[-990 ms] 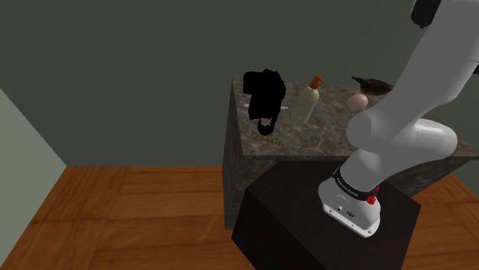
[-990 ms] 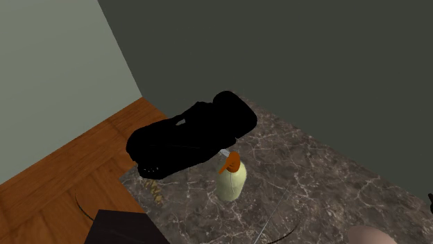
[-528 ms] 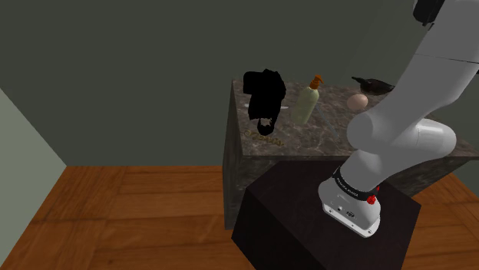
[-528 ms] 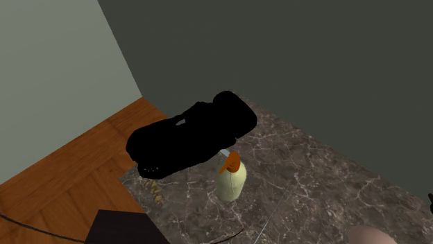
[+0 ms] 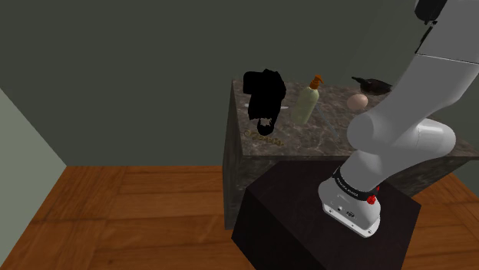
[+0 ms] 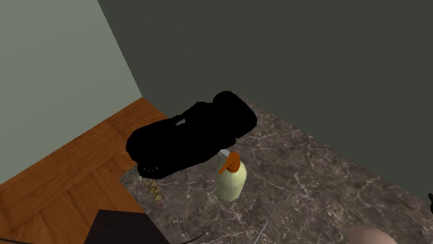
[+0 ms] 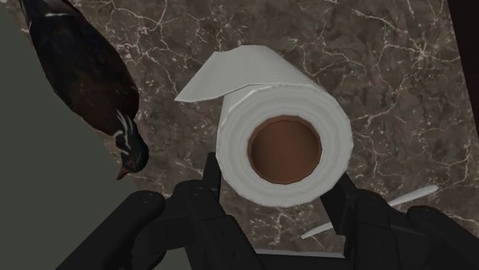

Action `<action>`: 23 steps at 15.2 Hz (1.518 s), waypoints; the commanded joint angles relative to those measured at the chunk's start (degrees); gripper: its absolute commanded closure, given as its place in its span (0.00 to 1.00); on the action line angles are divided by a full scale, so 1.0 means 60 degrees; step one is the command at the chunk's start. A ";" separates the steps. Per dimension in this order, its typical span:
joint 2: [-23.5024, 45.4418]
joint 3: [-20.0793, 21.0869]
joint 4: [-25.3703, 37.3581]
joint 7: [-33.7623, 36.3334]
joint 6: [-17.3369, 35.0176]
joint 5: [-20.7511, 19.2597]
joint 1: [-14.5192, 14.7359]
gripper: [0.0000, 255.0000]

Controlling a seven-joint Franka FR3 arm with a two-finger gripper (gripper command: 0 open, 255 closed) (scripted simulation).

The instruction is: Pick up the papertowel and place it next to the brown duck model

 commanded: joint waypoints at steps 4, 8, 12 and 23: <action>-0.0062 0.0018 -0.0708 -0.0006 0.0662 -0.0029 0.0085 1.00; -0.0064 0.0039 -0.1226 -0.0024 0.1175 -0.0017 0.0130 1.00; -0.0022 0.0064 -0.1695 -0.0062 0.1673 0.0029 0.0154 1.00; 0.0296 0.0175 -0.2761 -0.0260 0.2971 0.0317 0.0129 1.00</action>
